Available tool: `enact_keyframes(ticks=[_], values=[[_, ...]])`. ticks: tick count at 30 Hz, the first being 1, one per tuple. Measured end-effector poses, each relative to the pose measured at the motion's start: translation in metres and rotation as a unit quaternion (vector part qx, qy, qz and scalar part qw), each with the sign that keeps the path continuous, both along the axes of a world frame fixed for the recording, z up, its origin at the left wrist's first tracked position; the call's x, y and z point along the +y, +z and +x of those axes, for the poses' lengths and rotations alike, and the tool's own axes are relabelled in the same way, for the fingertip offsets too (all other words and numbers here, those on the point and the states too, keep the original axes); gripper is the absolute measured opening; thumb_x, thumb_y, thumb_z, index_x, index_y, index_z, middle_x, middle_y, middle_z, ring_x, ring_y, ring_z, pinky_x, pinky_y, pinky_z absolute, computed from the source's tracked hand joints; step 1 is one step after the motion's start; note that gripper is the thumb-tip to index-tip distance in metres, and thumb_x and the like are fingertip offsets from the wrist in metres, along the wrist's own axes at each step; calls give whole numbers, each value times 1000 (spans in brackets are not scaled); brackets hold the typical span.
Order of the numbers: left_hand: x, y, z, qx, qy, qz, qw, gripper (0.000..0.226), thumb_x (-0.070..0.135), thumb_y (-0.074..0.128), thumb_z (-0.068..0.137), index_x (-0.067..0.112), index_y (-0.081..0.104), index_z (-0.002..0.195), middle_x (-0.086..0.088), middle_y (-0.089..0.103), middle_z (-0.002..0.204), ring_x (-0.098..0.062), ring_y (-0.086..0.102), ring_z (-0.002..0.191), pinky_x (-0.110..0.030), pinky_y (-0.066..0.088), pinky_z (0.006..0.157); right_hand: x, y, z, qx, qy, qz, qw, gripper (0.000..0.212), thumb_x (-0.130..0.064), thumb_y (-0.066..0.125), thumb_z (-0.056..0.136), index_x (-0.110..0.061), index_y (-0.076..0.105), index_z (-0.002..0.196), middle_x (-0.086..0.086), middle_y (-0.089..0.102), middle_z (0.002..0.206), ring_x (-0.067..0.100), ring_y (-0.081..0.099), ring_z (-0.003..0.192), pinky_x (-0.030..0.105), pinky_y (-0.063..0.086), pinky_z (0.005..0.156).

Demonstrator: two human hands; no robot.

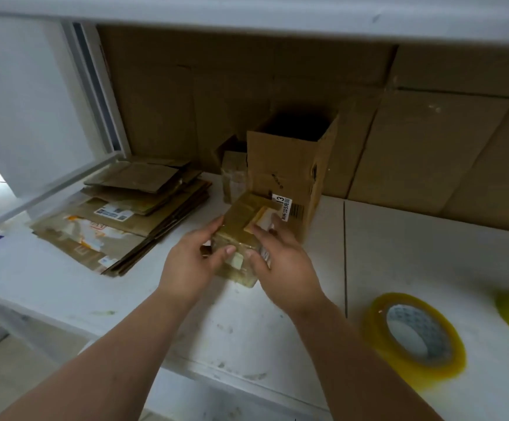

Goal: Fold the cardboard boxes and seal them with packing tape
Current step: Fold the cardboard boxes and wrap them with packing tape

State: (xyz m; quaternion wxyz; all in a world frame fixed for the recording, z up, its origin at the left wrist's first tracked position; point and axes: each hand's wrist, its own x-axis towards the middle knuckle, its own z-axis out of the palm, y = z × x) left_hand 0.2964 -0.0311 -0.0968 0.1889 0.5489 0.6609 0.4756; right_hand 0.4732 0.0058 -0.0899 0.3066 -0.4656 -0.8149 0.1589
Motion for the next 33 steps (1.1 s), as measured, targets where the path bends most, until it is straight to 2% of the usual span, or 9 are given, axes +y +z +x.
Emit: enact_keyframes(ticks=[4,8,10,15,18,23,27,29,33], values=[[0,-7,-6,-46,5,-1,999,52,34,71,89,44,53,137,17,68,104,6,64,83,-2,44,63,-6,-4,-8,52,-12,-4,999,50,-29,56,96,-27,48,145,0,44,153,16,41,140,31,37,114],[3,-8,-4,-102,-8,-7,995,43,29,68,92,36,61,133,11,67,108,0,64,88,-7,45,69,-7,-2,-12,84,-36,13,996,45,-17,58,96,-23,55,141,1,58,141,18,56,126,29,45,106],[3,-6,-4,-148,-31,-8,988,38,27,67,93,36,64,130,9,66,112,-2,64,95,-12,47,74,-8,0,-12,144,-45,-51,987,43,-18,58,96,-28,57,138,-5,60,138,11,57,123,26,46,105],[2,14,-5,-236,-65,-1,970,30,24,76,85,53,72,92,7,66,99,-1,66,86,-13,49,69,-10,7,-8,279,-53,-158,946,39,-17,66,93,-33,64,128,-16,70,116,-11,63,98,5,47,81],[-1,28,-5,-256,-72,8,964,29,33,82,73,45,72,98,7,67,96,3,67,80,-7,49,61,-14,12,-3,359,-40,-189,913,34,-13,68,92,-31,69,121,-21,72,103,-7,66,96,6,48,79],[-14,42,-10,-290,-116,-34,949,37,57,69,65,38,73,97,22,74,96,5,67,93,-18,44,79,-25,20,17,480,-62,-267,834,17,-13,65,93,-24,77,97,1,75,83,12,70,73,17,51,62],[-23,44,-5,-281,-171,-81,941,34,52,68,83,30,74,108,17,74,105,9,64,95,-26,37,94,-31,18,32,541,-87,-337,765,16,-18,60,97,-8,71,101,10,59,65,22,58,62,30,54,68],[-27,46,0,-246,-225,-108,937,45,46,69,79,28,69,120,11,73,112,-1,65,104,-29,39,98,-33,18,38,560,-113,-361,737,20,-22,57,99,-7,64,110,12,74,81,25,73,74,39,58,83],[-28,47,15,-186,-215,-140,949,54,41,82,72,34,66,122,12,74,107,-6,69,98,-24,48,81,-40,22,48,579,-122,-394,703,29,-31,51,102,-15,52,126,22,73,105,33,72,96,50,50,101]])
